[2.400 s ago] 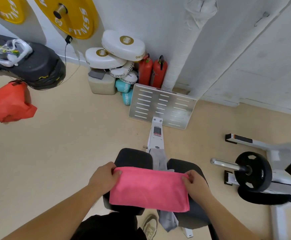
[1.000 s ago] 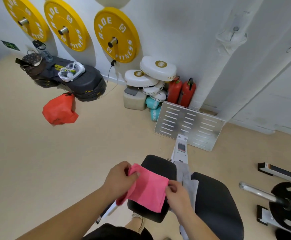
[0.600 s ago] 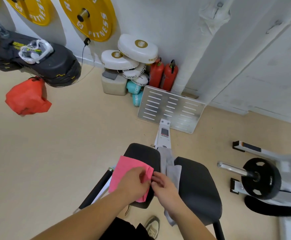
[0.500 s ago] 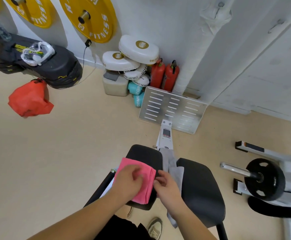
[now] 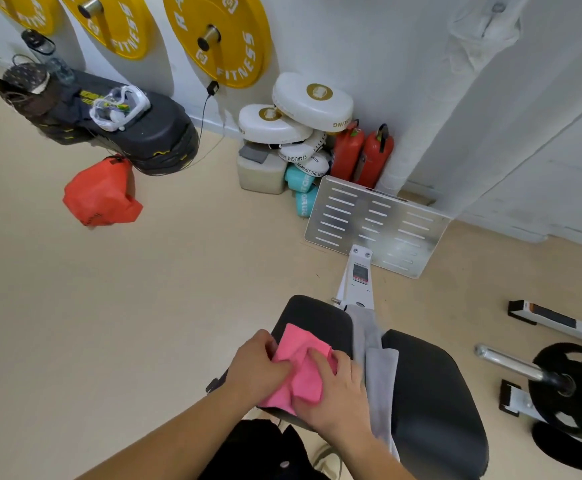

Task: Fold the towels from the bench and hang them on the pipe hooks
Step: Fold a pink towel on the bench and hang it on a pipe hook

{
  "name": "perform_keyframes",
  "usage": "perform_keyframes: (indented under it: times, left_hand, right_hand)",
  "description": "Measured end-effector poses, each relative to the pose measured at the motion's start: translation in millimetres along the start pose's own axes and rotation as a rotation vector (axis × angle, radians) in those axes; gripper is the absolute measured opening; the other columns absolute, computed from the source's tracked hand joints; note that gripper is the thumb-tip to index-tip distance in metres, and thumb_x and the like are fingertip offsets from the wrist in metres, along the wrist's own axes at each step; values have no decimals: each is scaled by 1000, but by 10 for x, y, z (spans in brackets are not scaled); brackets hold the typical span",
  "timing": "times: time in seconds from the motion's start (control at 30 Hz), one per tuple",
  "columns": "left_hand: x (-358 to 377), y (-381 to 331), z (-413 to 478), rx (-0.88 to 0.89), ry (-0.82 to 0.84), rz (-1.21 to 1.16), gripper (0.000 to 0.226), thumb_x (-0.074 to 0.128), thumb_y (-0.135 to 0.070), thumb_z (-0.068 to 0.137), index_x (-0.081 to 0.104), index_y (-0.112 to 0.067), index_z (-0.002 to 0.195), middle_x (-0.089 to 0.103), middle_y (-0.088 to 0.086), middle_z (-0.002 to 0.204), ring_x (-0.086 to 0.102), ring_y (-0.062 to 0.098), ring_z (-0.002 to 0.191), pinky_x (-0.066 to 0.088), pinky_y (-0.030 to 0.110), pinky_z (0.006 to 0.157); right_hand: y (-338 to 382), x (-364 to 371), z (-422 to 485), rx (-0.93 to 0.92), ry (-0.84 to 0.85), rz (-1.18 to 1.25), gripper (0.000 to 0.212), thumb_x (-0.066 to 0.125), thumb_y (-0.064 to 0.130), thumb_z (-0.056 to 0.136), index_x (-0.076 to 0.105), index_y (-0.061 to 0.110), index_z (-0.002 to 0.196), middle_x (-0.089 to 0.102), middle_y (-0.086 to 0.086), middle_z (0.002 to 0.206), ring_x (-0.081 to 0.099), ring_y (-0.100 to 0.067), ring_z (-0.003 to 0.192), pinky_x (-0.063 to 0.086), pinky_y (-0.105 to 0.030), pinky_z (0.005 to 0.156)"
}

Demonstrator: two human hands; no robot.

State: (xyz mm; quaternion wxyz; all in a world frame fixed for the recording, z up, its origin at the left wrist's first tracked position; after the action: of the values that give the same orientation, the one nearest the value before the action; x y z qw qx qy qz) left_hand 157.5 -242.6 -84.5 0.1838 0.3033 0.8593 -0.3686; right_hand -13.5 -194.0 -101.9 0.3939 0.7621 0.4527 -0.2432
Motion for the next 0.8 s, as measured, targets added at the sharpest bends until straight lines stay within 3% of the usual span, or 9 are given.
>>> perform_keyframes:
  times: [0.1, 0.2, 0.33, 0.4, 0.47, 0.57, 0.67, 0.73, 0.8]
  left_hand:
    - [98, -224, -129, 114, 36, 2, 21, 66, -30, 76, 54, -36, 92, 65, -11, 82, 60, 2, 67, 42, 16, 58]
    - [252, -327, -247, 175, 47, 23, 39, 56, -26, 77, 55, -45, 110, 63, -13, 99, 65, 3, 81, 55, 23, 69]
    - [565, -444, -304, 241, 104, 95, 40, 58, -39, 86, 51, -40, 125, 57, -13, 111, 64, 7, 96, 57, 31, 88]
    - [729, -488, -337, 296, 150, 113, 35, 53, -31, 95, 54, -34, 129, 63, -11, 117, 62, 4, 98, 53, 24, 93]
    - [764, -433, -329, 285, 152, 126, 43, 51, -19, 99, 51, -29, 141, 60, -8, 128, 58, 1, 102, 45, 12, 92]
    - [605, -235, -207, 193, 51, 169, 66, 64, -27, 90, 37, -33, 149, 47, -7, 129, 60, 10, 106, 54, 27, 90]
    - [543, -37, -111, 31, -9, 250, 82, 77, -49, 75, 38, -24, 143, 48, -2, 131, 60, 20, 113, 55, 34, 89]
    - [667, -105, -105, 46, 47, 240, 62, 76, -48, 76, 46, -23, 125, 59, -3, 119, 63, 20, 105, 56, 36, 89]
    - [756, -276, -140, 117, 141, 252, 45, 73, -44, 78, 51, -24, 111, 64, -5, 106, 64, 19, 96, 57, 37, 85]
  right_hand:
    - [20, -41, -35, -10, -82, 50, 89, 57, 72, 62, 44, 46, 146, 41, 7, 148, 41, -20, 138, 42, -33, 111]
    - [-26, -119, -97, -48, -54, 264, 82, 55, 60, 68, 46, 42, 148, 51, 22, 146, 46, -4, 137, 41, -28, 115]
    - [-226, -196, -194, -24, 37, 479, 64, 58, 19, 90, 43, 50, 144, 63, 30, 126, 62, 6, 115, 54, -21, 98]
    - [-318, -254, -225, 12, 48, 494, 66, 50, 5, 92, 45, 55, 136, 63, 39, 114, 61, 13, 108, 51, -8, 90]
    - [-381, -344, -231, 39, -12, 490, 66, 48, 0, 93, 45, 62, 116, 60, 42, 105, 55, 19, 107, 43, 0, 84]
    - [-341, -392, -240, 32, -26, 493, 62, 48, 3, 92, 49, 61, 113, 62, 39, 104, 59, 8, 108, 49, -9, 86]
    - [-283, -291, -329, 52, 140, 613, 72, 42, -8, 92, 39, 55, 126, 62, 32, 110, 63, -3, 105, 52, -8, 81]
    - [-319, -236, -432, 84, 247, 731, 71, 39, -13, 93, 41, 49, 128, 59, 30, 122, 60, 3, 111, 49, -6, 81]
    - [-377, -336, -482, 116, 246, 821, 60, 47, -7, 95, 50, 43, 128, 66, 18, 127, 64, -3, 113, 51, -11, 81]
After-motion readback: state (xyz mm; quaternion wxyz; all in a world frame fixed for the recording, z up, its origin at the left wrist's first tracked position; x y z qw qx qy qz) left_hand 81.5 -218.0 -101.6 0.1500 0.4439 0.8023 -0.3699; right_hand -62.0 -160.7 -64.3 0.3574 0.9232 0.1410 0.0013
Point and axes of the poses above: each hand's wrist, its own z-axis towards the middle knuckle, its own x-axis out of the palm, y = z × x, the point moved 10 cm from there along z, towards the middle knuckle
